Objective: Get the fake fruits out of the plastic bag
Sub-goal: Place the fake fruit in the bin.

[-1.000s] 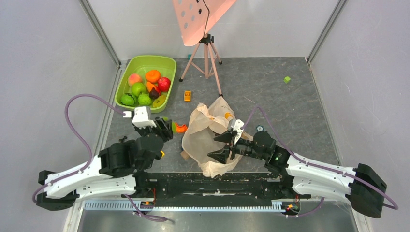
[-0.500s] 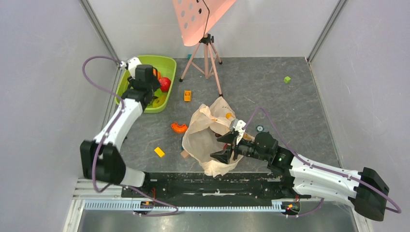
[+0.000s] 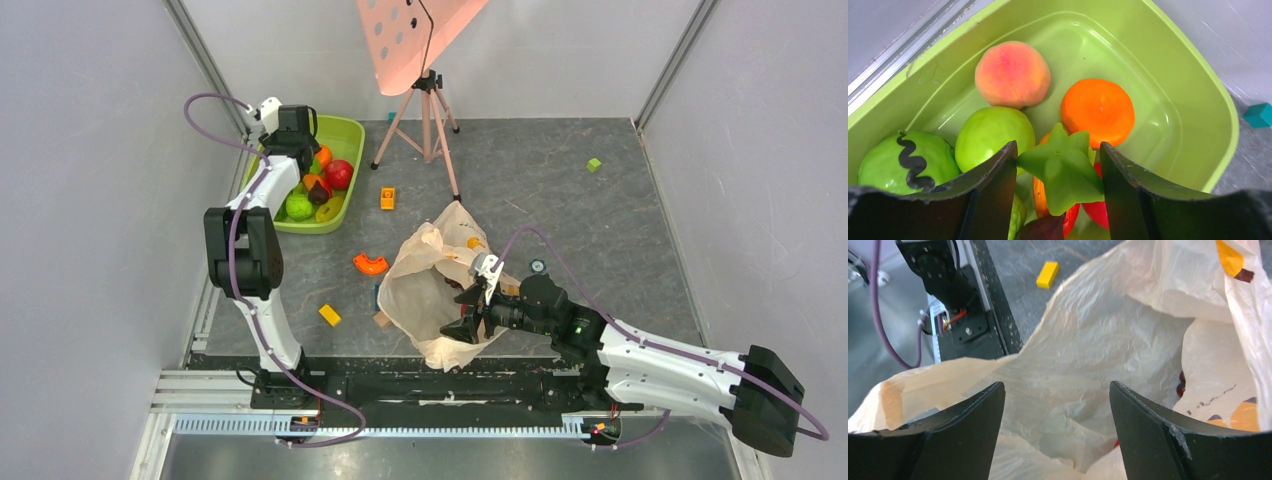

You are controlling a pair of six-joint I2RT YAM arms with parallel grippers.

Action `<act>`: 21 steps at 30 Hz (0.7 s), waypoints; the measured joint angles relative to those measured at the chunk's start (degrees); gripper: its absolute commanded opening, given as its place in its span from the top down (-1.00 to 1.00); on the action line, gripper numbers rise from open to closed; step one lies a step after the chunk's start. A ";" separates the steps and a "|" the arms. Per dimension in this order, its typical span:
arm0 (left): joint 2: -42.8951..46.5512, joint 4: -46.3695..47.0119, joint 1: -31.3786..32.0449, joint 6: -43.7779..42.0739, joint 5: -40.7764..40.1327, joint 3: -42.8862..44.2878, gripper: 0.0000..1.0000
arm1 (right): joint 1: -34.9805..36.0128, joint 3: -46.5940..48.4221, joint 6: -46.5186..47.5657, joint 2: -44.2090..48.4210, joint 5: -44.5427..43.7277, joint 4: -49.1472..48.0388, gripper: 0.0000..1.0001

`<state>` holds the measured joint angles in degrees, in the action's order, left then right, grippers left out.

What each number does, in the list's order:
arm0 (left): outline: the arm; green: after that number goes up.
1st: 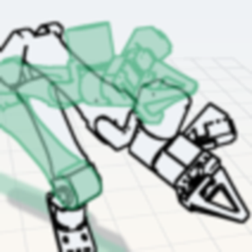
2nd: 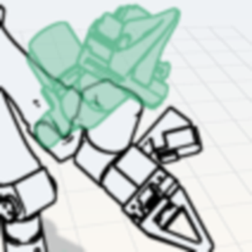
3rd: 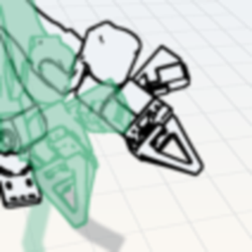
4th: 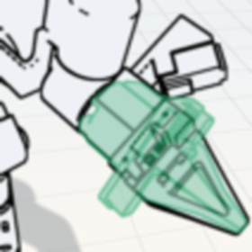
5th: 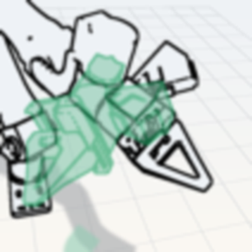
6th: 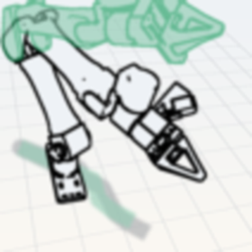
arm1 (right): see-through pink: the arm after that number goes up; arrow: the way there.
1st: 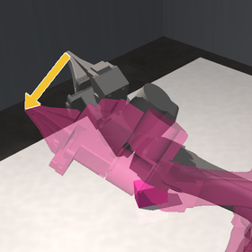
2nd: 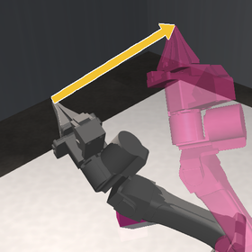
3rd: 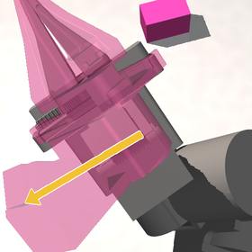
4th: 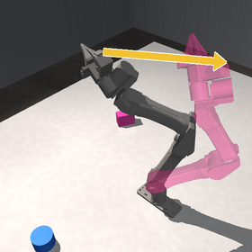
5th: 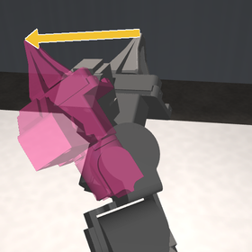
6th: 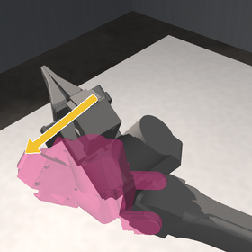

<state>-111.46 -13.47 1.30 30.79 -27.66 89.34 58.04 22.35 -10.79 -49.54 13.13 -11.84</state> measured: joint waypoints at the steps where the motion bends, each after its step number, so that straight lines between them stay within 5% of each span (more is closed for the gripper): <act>1: -0.72 0.20 -0.13 -0.07 -0.57 0.35 0.21 | 0.00 0.02 0.31 0.00 0.04 1.03 -0.61; 12: -9.92 -2.93 -0.59 -3.23 -5.31 10.82 -0.94 | 0.02 0.07 1.51 0.70 0.04 6.01 -0.63; 21: -9.44 -6.51 -0.87 -4.04 -3.50 10.91 -0.99 | 0.24 2.89 3.17 0.42 -0.13 8.55 -0.60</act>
<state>-120.90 -19.99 0.43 26.74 -31.16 100.25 58.28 25.23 -7.62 -49.12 12.99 -3.29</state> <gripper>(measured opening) 0.993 0.820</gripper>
